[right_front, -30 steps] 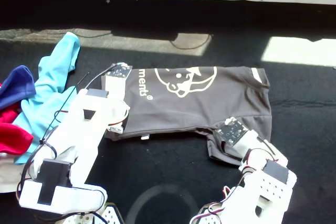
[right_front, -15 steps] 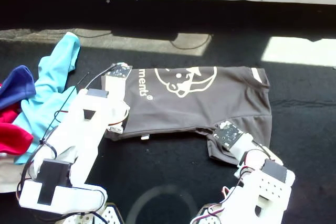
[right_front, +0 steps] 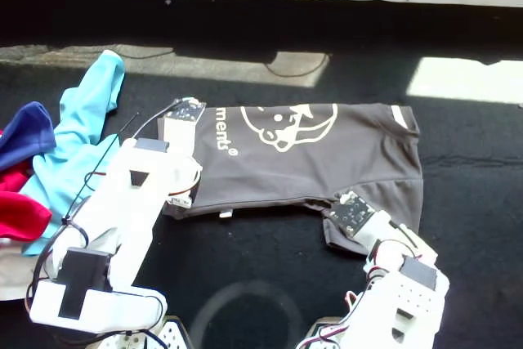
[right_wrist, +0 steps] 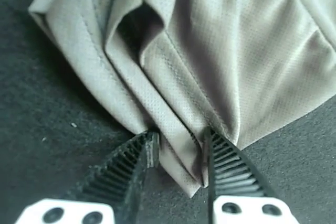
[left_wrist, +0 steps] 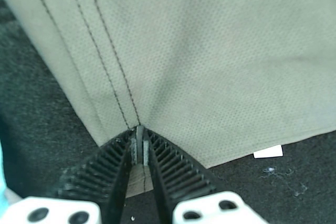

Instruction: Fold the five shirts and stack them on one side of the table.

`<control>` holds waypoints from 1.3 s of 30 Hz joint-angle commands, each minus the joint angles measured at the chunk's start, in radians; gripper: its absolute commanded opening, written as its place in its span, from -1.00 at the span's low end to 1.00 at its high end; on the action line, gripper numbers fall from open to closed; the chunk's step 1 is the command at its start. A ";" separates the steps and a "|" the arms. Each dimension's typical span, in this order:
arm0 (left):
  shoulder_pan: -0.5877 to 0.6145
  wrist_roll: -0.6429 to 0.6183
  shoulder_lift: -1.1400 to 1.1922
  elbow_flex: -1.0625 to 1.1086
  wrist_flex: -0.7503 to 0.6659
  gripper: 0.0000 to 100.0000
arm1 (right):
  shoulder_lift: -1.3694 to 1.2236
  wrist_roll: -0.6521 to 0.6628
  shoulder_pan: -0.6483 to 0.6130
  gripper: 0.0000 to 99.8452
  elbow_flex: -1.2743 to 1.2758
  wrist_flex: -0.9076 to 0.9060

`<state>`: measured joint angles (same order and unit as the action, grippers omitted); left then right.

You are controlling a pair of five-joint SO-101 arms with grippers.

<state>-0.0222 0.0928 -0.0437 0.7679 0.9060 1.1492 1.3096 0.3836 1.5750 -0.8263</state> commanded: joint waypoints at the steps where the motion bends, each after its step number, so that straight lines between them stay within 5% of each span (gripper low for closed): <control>1: -0.002 0.006 0.001 0.008 -0.014 -0.98 | 0.001 0.011 -0.002 -0.92 0.013 0.031; 11: -0.001 0.006 0.001 0.008 -0.014 -0.98 | -0.007 -0.060 -0.013 -0.99 -0.229 0.035; 18: -0.001 0.006 0.001 0.008 -0.012 -0.98 | -0.062 -0.144 -0.162 -0.99 -0.415 0.036; 30: -0.001 0.006 0.001 0.008 -0.011 -0.98 | -0.826 -0.476 -0.283 -0.99 -1.075 0.031; 39: -0.001 0.006 0.001 0.008 -0.011 -0.98 | -1.248 -0.615 -0.309 -0.98 -1.308 0.028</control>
<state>-0.0222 0.0928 -0.0437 0.7679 0.9060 -0.0276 0.7265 0.0921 0.3475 -0.8063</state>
